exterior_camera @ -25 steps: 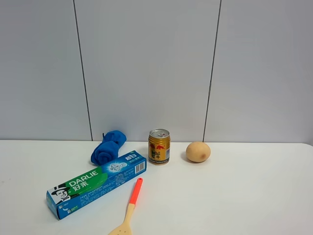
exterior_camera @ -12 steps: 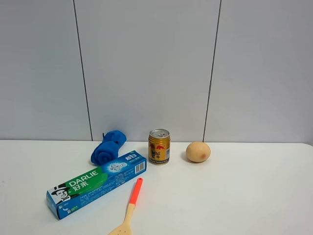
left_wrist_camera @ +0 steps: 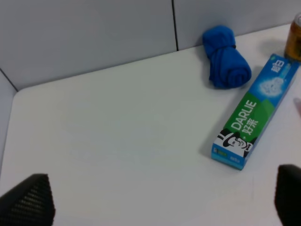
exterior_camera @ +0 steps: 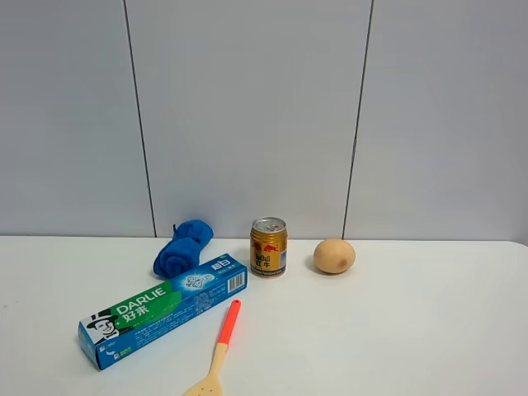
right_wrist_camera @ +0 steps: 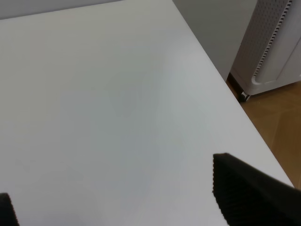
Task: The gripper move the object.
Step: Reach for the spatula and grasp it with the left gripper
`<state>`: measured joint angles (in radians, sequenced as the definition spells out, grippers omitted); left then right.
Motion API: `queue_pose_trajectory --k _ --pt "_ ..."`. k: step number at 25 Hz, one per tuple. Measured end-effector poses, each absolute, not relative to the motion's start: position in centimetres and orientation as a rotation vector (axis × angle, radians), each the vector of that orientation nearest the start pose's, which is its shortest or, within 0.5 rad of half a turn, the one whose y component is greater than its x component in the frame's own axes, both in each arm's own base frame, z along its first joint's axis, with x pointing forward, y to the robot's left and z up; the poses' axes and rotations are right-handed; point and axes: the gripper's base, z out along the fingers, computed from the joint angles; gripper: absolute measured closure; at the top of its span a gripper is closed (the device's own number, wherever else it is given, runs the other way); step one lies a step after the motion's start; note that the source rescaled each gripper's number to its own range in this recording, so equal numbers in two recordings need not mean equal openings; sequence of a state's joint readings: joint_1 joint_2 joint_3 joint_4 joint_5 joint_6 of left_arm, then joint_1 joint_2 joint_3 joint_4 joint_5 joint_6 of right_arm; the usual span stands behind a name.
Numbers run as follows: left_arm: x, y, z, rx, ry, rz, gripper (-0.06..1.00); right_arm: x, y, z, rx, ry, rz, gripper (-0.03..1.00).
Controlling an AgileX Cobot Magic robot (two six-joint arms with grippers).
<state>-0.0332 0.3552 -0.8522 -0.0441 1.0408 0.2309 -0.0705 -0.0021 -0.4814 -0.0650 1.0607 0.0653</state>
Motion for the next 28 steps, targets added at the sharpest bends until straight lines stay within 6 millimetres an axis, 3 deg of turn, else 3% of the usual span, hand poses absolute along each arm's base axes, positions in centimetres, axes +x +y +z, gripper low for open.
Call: queue_pose_trajectory --k 6,11,14,20,24,28 --pt "9.8 -2.1 42.1 0.438 2.052 -0.058 -0.01 -0.4 -0.5 27.2 0.142 2.055 -0.081 -0.03" --pt "16.7 -3.7 42.0 0.459 2.145 -0.294 -0.01 -0.4 -0.5 27.2 0.142 2.055 -0.081 -0.03" --pt "20.3 -4.6 40.2 0.478 2.223 -0.353 -0.01 -0.4 -0.5 27.2 0.142 2.055 -0.081 -0.03" --pt "25.8 -8.0 34.5 0.474 2.464 -0.359 -0.01 -0.4 -0.5 27.2 0.142 2.055 -0.081 -0.03" --pt "28.1 -11.1 30.6 0.356 2.604 -0.349 -0.01 -0.4 -0.5 27.2 0.142 2.055 -0.081 -0.03" --pt "29.1 -14.7 27.1 0.387 2.705 -0.337 -0.01 -0.4 -0.5 27.2 0.142 2.055 -0.081 -0.03"
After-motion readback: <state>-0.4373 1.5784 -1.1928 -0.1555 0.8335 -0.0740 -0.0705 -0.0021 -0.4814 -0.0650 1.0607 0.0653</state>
